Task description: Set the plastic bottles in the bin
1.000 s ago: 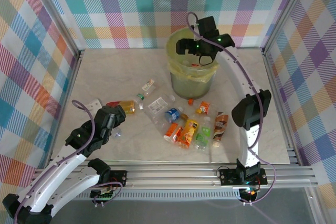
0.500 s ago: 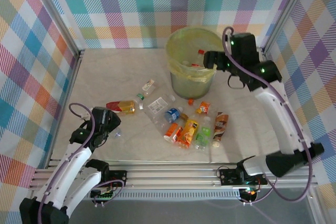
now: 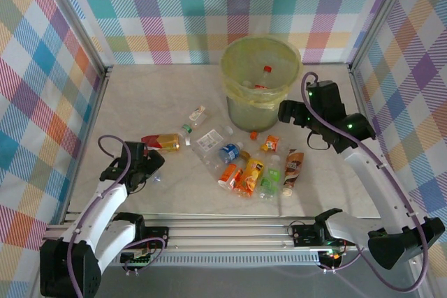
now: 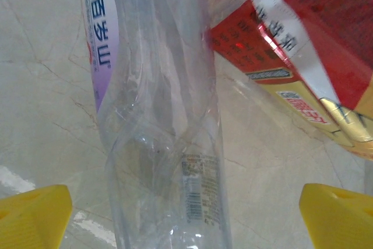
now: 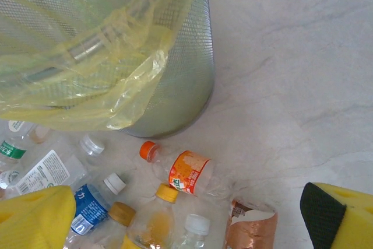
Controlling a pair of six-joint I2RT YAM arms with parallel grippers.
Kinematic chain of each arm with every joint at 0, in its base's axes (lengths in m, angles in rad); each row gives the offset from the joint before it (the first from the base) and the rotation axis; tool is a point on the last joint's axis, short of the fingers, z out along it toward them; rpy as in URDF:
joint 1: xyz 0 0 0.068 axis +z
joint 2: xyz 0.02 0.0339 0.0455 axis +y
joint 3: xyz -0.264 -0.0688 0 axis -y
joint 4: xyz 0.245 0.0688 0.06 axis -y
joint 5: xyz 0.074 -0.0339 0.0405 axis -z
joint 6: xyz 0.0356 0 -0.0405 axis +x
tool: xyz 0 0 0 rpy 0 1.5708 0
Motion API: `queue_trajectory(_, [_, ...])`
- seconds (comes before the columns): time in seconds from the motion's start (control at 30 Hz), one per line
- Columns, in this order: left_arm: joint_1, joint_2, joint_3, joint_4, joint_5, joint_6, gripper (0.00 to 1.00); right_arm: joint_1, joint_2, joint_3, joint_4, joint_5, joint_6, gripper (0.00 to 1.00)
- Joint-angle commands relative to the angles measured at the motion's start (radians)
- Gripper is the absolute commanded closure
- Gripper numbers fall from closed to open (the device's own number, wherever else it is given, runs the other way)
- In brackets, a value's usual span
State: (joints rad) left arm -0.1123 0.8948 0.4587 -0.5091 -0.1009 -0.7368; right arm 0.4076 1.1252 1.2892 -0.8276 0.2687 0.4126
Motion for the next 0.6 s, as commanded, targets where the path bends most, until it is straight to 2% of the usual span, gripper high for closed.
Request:
queue_trajectory(0.0, [0.014, 0.02, -0.033, 0.056, 0.027, -0.001, 0.0, 0.005, -0.018, -0.03, 0.042, -0.009, 0.053, 0.0])
queue_trajectory(0.17, [0.021, 0.075, -0.041, 0.088, 0.016, -0.003, 0.0, 0.004, -0.022, -0.057, 0.058, -0.018, 0.075, 0.0])
queue_trajectory(0.33, [0.026, 0.131, -0.043, 0.108, 0.005, -0.01, 0.04, 0.005, -0.024, -0.061, 0.067, -0.032, 0.084, 0.0])
queue_trajectory(0.47, [0.028, 0.157, -0.044, 0.114, -0.011, -0.024, 0.09, 0.005, -0.023, -0.067, 0.071, -0.037, 0.087, 0.0])
queue_trajectory(0.57, [0.029, 0.172, -0.046, 0.118, -0.019, -0.03, 0.19, 0.004, -0.024, -0.071, 0.074, -0.04, 0.091, 0.0])
